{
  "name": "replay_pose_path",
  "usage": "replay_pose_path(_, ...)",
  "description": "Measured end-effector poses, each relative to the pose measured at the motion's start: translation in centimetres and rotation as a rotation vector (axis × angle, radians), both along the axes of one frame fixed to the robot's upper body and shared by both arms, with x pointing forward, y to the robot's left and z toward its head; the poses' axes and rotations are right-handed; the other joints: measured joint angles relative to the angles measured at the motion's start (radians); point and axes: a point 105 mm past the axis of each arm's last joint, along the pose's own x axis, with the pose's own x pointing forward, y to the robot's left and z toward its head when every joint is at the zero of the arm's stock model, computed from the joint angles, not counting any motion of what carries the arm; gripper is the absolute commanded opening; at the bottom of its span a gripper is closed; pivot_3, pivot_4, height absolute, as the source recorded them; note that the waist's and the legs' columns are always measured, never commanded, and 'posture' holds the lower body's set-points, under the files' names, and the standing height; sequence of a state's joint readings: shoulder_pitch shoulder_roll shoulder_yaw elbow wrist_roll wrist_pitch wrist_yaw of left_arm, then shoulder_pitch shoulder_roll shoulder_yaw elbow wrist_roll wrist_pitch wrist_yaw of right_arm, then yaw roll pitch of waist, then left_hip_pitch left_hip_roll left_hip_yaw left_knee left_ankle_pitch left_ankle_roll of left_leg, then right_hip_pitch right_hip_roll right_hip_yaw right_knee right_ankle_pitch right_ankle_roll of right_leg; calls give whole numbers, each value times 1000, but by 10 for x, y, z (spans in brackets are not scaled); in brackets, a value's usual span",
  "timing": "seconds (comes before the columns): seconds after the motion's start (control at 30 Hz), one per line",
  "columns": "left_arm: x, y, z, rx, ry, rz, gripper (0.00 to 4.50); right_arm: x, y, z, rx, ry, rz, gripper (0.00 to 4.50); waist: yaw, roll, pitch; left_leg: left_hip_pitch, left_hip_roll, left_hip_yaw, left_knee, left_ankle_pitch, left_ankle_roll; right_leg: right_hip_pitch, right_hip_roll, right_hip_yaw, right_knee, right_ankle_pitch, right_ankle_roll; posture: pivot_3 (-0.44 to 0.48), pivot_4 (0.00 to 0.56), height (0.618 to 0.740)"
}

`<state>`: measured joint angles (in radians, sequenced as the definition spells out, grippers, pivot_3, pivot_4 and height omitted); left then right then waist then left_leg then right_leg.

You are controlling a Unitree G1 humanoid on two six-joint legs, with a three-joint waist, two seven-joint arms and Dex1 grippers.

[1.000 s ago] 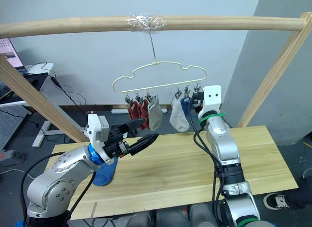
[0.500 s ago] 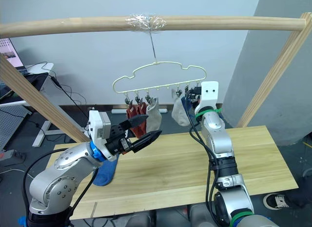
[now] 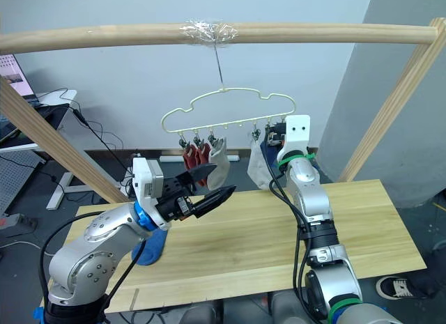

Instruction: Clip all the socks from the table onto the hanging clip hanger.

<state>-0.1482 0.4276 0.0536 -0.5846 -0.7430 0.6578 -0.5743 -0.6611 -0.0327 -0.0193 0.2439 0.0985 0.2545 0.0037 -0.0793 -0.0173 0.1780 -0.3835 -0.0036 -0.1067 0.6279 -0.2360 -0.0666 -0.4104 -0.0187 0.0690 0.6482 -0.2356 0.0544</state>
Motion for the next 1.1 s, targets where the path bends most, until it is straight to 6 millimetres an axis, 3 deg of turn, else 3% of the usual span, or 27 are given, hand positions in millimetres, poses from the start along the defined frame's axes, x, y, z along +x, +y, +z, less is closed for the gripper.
replay_pose_path(0.47,0,-2,-1,0,5,8,4500,1,-2,1,-20,1,-1,98,0,0,0,0,0,0,0,0,0,0,0,0,0,0,0,10,128,740)
replay_pose_path(0.7,0,-3,-1,-1,4,0,4500,-1,-1,-6,-24,22,11,2550,0,0,0,0,0,0,0,0,0,0,0,0,0,0,0,9,126,740)
replay_pose_path(1.1,0,-4,-1,-1,1,-1,4500,0,2,-1,-15,9,8,2550,0,0,0,0,0,0,0,0,0,0,0,0,0,0,0,10,119,740)
